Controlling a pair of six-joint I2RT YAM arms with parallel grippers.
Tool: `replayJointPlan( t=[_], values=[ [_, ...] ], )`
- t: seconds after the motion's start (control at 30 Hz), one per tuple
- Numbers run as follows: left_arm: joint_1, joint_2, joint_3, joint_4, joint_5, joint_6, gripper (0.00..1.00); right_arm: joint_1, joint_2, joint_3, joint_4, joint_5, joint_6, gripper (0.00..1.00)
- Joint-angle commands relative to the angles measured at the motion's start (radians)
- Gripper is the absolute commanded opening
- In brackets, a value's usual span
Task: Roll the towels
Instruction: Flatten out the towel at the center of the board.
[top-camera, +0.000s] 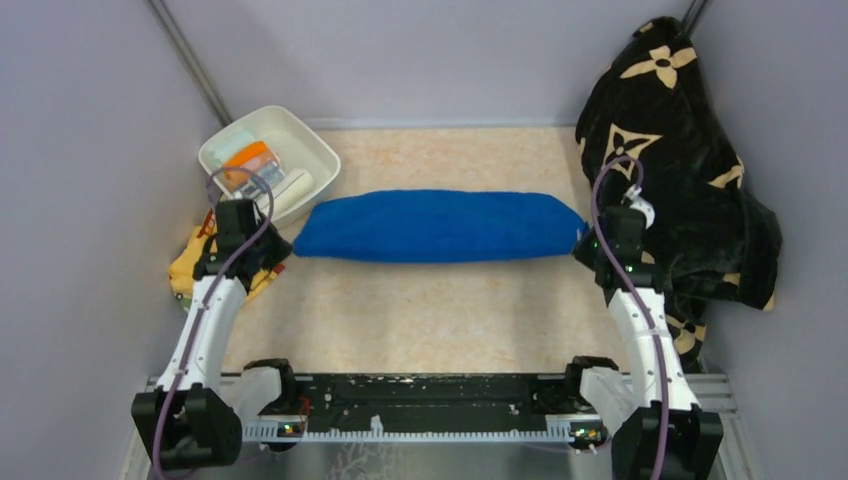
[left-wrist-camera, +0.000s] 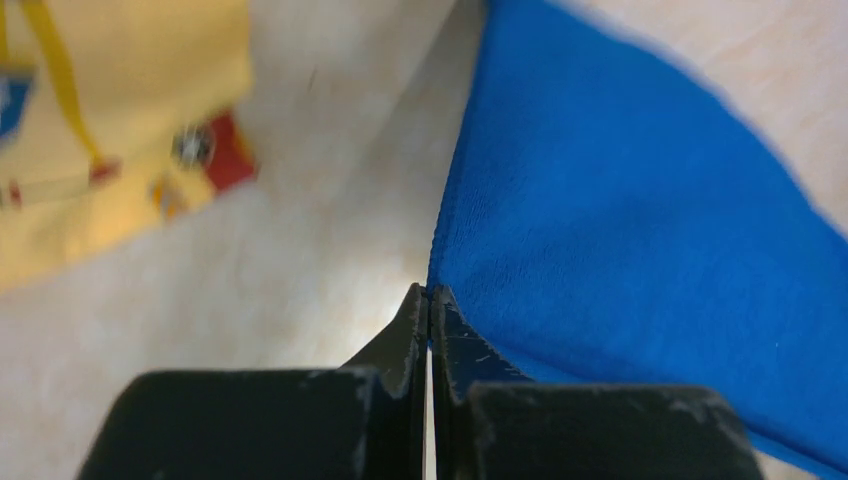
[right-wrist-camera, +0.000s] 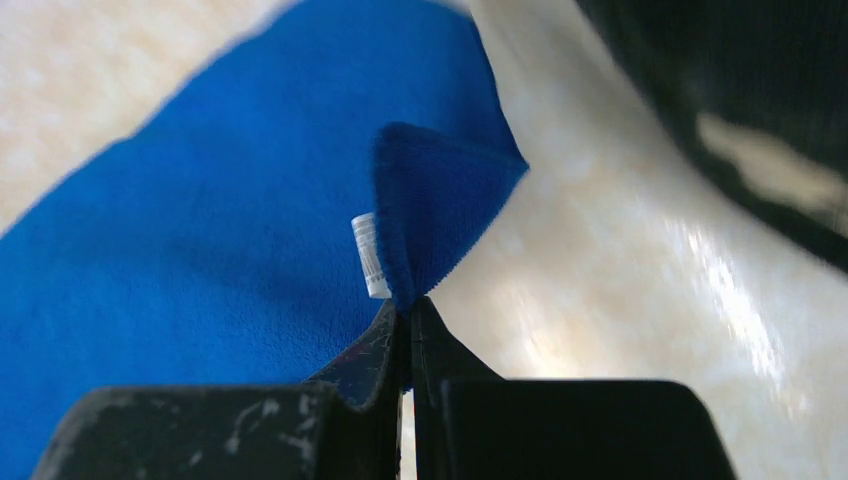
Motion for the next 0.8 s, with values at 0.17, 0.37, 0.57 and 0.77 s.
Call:
replayJointPlan(
  t=[0.17,0.37,0.57,0.77],
  values=[
    [0.006,-0.126,-0.275,-0.130,0.069,-0.118,0.03,-0.013,-0.183,-0.242,-0.209,-0.034,0.229,0.21],
    [0.005,-0.159,-0.188,-0.208,0.008,-0.096,0.49,-0.013,-0.236,-0.173,-0.319,0.001,0.225,0.49],
    [0.006,-0.142,-0.068,-0.190,-0.030,0.045,0.68,-0.012,-0.193,-0.051,-0.270,-0.037,0.061,0.63],
    [0.005,0.027,0.010,-0.100,0.137,0.161,0.71,-0.013,0.001,0.078,-0.169,-0.106,-0.154,0.64]
  ],
)
